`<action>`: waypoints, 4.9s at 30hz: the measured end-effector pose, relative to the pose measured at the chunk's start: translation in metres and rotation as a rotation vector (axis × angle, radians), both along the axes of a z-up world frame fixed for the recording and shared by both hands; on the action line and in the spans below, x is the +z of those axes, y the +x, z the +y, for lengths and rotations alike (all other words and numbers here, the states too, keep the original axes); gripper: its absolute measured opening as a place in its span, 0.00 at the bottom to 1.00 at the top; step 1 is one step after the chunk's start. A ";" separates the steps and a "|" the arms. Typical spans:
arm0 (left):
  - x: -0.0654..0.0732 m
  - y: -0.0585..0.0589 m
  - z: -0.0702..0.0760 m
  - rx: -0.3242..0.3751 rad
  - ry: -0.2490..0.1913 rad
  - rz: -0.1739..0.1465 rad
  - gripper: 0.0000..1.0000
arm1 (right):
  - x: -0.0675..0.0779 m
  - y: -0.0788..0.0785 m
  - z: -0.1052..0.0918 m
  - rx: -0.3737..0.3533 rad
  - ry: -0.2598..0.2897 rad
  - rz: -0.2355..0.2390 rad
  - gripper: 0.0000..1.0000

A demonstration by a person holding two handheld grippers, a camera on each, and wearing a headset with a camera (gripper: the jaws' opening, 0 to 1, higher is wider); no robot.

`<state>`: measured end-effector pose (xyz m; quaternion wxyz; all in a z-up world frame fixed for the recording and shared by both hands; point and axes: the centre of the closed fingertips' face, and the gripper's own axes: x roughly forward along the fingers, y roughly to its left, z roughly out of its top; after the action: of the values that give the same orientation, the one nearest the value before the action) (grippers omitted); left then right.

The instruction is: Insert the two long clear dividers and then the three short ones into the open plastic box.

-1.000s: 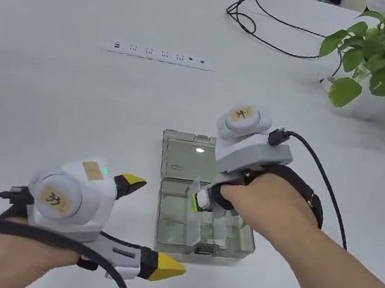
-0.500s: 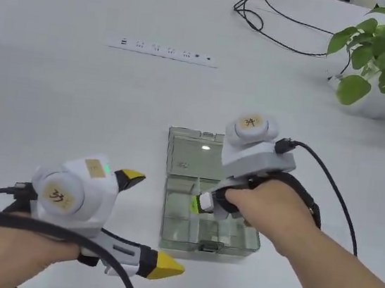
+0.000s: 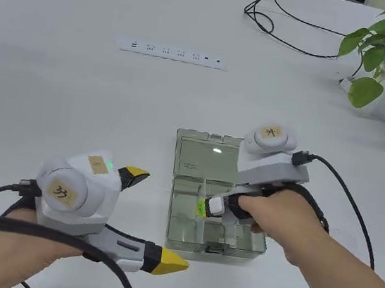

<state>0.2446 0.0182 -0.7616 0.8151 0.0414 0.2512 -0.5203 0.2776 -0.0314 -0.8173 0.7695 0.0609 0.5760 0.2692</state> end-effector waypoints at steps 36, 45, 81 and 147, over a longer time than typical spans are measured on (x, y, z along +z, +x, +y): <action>0.019 -0.008 0.014 0.137 0.029 -0.030 1.00 | 0.087 -0.002 -0.043 0.282 0.296 -0.312 0.46; 0.022 -0.010 0.011 0.129 0.024 -0.034 1.00 | 0.087 -0.019 -0.072 0.498 0.209 -0.390 0.59; 0.009 -0.006 0.015 0.092 0.041 -0.020 1.00 | -0.018 -0.010 -0.155 1.164 -0.237 -0.364 0.51; 0.055 0.010 -0.025 0.124 -0.178 0.102 0.87 | 0.074 -0.023 -0.112 1.148 -0.310 -0.622 0.33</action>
<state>0.2545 -0.0067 -0.7067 0.8324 -0.0735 0.2473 -0.4905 0.2550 -0.1439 -0.7437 0.6343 -0.4469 0.3003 0.5547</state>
